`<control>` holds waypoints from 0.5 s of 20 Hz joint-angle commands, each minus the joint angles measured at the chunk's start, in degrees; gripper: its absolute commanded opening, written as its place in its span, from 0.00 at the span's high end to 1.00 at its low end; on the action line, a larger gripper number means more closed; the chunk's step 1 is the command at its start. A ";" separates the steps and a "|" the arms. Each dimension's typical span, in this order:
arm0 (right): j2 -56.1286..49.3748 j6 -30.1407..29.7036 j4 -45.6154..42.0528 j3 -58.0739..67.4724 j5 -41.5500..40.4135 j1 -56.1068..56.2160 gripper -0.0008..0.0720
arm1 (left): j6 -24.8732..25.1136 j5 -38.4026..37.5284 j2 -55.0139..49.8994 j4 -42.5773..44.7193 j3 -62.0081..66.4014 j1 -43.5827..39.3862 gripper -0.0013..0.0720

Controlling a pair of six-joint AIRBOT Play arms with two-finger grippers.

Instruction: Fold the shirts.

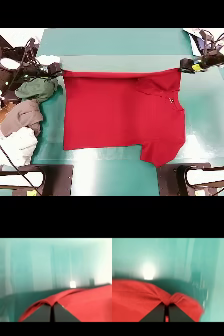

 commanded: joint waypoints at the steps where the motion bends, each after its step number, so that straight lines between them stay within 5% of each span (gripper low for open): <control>1: -1.51 1.20 -3.45 -0.24 -13.46 2.32 0.97 | 4.85 8.37 -1.42 -1.79 0.02 -0.33 0.95; 10: -1.03 0.37 -15.91 -1.90 5.25 3.85 0.97 | 5.64 -14.27 -1.66 14.38 -0.61 -0.33 0.95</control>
